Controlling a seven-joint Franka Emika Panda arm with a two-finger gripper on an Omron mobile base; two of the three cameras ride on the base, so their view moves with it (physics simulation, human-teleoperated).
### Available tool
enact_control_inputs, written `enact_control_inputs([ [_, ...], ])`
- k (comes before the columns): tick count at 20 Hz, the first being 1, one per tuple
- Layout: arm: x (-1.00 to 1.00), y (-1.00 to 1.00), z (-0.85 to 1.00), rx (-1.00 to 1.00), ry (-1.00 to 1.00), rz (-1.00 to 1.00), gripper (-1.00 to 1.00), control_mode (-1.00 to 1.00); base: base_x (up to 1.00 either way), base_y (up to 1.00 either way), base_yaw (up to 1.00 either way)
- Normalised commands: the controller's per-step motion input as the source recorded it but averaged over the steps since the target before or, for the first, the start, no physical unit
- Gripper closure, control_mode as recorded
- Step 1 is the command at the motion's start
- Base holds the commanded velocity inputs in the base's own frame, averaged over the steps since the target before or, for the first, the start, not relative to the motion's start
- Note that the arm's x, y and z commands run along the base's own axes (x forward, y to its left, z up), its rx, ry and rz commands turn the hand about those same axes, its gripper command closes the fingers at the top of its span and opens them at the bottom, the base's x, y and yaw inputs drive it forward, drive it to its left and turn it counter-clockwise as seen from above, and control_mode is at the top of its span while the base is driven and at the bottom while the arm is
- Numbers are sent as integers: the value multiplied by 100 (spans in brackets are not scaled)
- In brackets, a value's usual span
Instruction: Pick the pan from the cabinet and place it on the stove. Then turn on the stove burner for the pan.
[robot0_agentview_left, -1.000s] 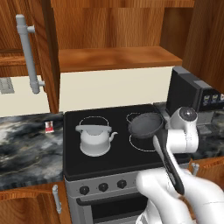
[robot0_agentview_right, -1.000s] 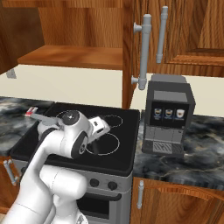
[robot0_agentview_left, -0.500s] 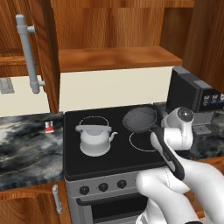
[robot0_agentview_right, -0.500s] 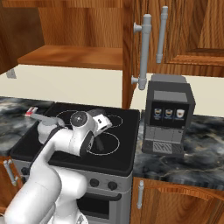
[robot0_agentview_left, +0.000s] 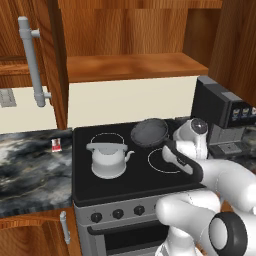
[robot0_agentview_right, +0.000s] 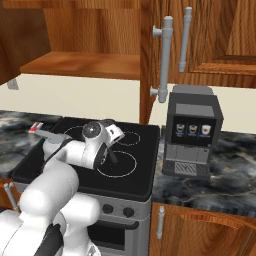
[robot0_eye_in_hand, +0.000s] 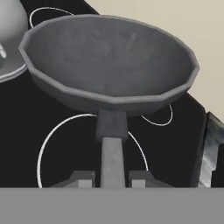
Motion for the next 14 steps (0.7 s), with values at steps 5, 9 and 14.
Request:
enact_control_inputs([
  [5, 5, 2, 0, -1, 0, -1, 100, -100, 0, 0, 0],
  [9, 20, 11, -2, 0, 0, 0, 100, -100, 0, 0, 0],
  [14, 27, 21, -1, 0, 0, 1, 100, -100, 0, 0, 0],
])
